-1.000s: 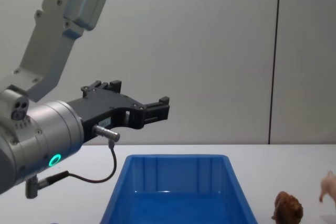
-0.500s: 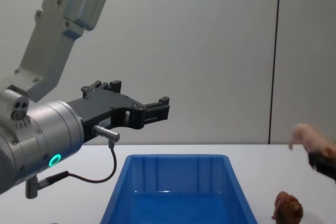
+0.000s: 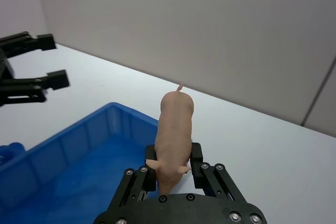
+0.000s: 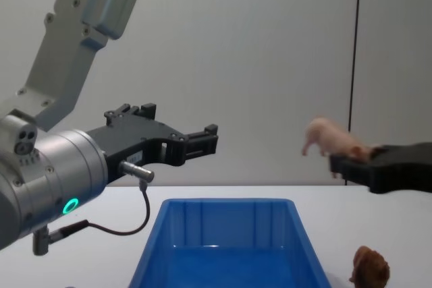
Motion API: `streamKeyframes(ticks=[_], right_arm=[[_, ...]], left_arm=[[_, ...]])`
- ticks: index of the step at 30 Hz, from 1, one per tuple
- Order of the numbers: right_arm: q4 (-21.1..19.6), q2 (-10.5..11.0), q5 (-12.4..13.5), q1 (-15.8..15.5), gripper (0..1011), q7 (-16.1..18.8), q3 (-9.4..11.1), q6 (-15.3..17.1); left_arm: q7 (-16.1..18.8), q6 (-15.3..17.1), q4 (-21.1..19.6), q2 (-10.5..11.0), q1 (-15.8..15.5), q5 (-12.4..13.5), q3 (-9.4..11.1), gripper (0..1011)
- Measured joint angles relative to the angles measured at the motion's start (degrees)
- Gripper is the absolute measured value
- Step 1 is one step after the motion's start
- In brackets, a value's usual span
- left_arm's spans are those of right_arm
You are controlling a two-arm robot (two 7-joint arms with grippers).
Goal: Pick up the two dolls from the table and place them into the box.
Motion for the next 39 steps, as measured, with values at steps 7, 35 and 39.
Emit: streamKeyframes(ticks=[7, 35, 39], right_arm=[[3.18, -3.16, -1.66, 4.48, 363, 5.33, -2.24, 2.87], [7.56, -5.24, -3.61, 7.39, 1001, 5.45, -4.24, 1.72], [5.20, -3.61, -2.49, 4.93, 1001, 3.17, -3.58, 0.83]], left_arm=[[0.00, 0.00, 0.00, 0.00, 0.00, 0.00, 0.00, 1001], [0.00, 0.00, 0.00, 0.00, 0.00, 0.00, 0.00, 1001], [0.01, 0.00, 0.00, 0.00, 0.00, 0.00, 0.00, 1001]])
